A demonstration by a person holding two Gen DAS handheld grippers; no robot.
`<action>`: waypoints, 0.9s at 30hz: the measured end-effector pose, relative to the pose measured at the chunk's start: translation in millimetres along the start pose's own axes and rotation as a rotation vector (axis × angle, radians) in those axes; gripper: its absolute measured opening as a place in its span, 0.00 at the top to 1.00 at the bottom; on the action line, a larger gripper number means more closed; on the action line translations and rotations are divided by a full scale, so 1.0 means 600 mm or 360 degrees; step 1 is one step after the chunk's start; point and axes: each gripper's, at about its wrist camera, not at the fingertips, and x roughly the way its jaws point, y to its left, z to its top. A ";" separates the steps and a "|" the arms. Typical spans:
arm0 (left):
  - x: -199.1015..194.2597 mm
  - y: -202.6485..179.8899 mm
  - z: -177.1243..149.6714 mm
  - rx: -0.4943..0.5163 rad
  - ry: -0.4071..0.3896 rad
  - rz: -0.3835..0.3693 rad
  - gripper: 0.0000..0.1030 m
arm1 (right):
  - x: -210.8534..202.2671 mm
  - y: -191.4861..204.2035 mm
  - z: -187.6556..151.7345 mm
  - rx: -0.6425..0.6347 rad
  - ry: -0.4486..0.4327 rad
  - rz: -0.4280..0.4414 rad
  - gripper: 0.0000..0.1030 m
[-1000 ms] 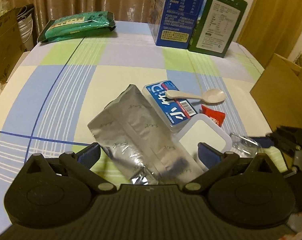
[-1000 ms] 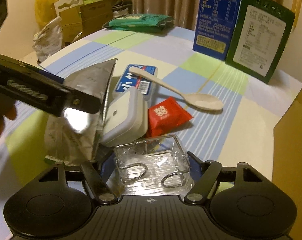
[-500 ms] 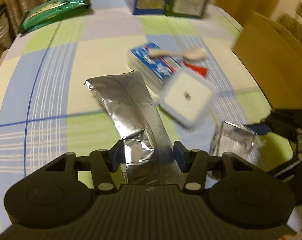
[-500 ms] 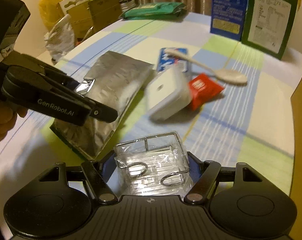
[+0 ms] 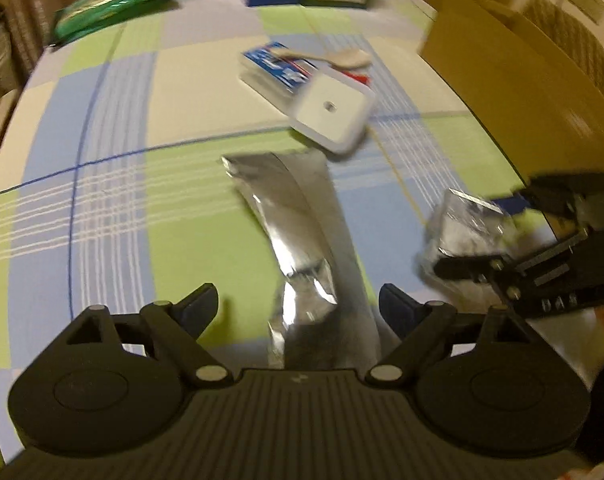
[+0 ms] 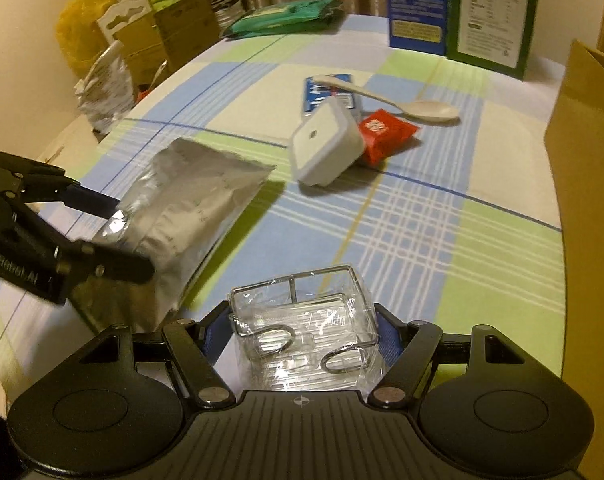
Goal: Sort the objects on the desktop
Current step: 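Lift the foil bag with the left tool while the right tool lifts the clear tray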
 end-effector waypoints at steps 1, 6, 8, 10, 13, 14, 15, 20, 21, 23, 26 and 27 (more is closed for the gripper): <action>0.003 0.001 0.006 -0.0030 -0.0007 0.0017 0.18 | 0.001 -0.001 0.001 -0.0002 -0.0002 -0.0011 0.33; 0.025 -0.011 0.027 -0.0011 0.0019 0.0048 0.18 | 0.010 -0.007 0.001 -0.0021 0.0013 -0.0091 0.33; 0.038 -0.017 0.032 0.0012 0.0054 0.0068 0.23 | 0.011 -0.010 0.003 -0.0017 0.0012 -0.0093 0.33; 0.049 -0.020 0.034 0.0023 0.0090 0.0068 0.31 | 0.012 -0.011 0.004 -0.0010 0.0009 -0.0092 0.33; 0.058 -0.018 0.036 -0.0001 0.0127 0.0034 0.36 | 0.015 -0.011 0.006 -0.0010 0.0008 -0.0092 0.33; 0.060 -0.019 0.035 -0.0002 0.0136 0.0028 0.38 | 0.014 -0.011 0.006 -0.0012 0.0009 -0.0092 0.33; 0.063 -0.020 0.035 0.0000 0.0144 0.0023 0.39 | 0.015 -0.010 0.006 -0.0015 0.0009 -0.0093 0.33; 0.068 -0.033 0.034 0.0068 0.0148 0.0056 0.40 | 0.018 -0.006 0.006 -0.0025 0.0010 -0.0087 0.33; 0.069 -0.035 0.035 0.0088 0.0148 0.0066 0.41 | 0.018 -0.006 0.006 -0.0026 0.0012 -0.0086 0.33; 0.070 -0.042 0.035 0.0135 0.0145 0.0082 0.47 | 0.018 -0.005 0.006 -0.0024 0.0015 -0.0086 0.33; 0.065 -0.048 0.034 0.0180 0.0143 0.0101 0.58 | 0.018 -0.005 0.005 -0.0023 0.0014 -0.0085 0.33; 0.064 -0.048 0.033 0.0182 0.0144 0.0094 0.59 | 0.018 -0.005 0.005 -0.0022 0.0014 -0.0084 0.33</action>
